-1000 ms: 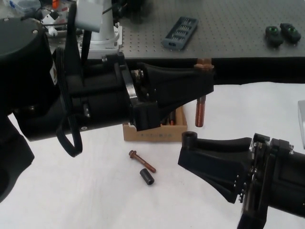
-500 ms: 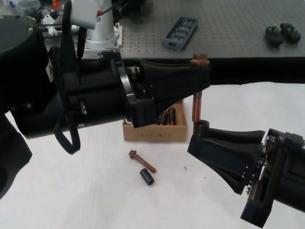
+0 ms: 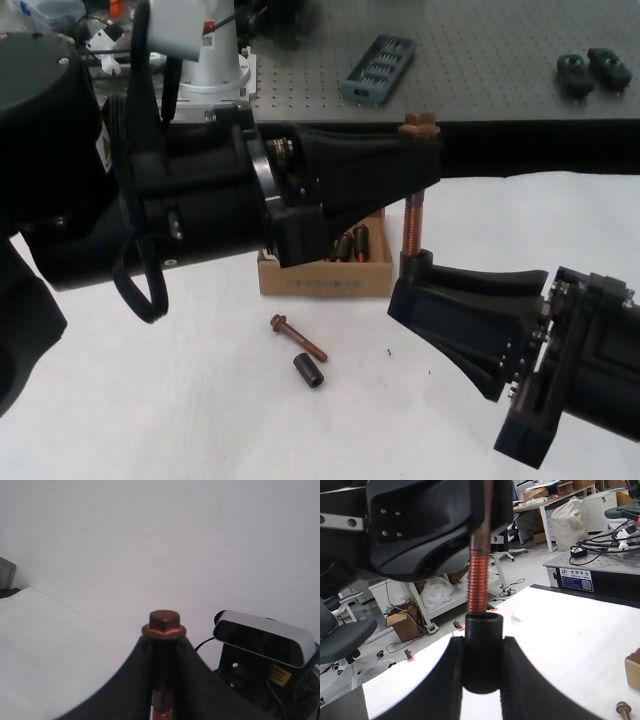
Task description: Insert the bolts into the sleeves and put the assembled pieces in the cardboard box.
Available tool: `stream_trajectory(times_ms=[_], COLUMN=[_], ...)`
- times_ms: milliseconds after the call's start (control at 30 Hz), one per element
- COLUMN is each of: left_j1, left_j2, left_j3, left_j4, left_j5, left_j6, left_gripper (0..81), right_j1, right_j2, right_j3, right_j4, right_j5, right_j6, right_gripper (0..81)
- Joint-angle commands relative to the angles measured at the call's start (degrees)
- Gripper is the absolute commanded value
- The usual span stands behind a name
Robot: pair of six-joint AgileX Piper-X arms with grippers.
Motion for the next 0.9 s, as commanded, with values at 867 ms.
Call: stream_trajectory(times_ms=[867], left_j1=[0.08], left_j2=[-0.72], left_j3=[-0.27], left_j4=[3.52], left_j5=[6.45], left_j6=[-0.43], left_gripper=[0.5], right_j1=[-0.18], right_j2=[-0.05], right_j3=[-1.87], right_j4=[-4.04], right_j5=[-2.13], right_j6=[0.63], right_gripper=[3.6])
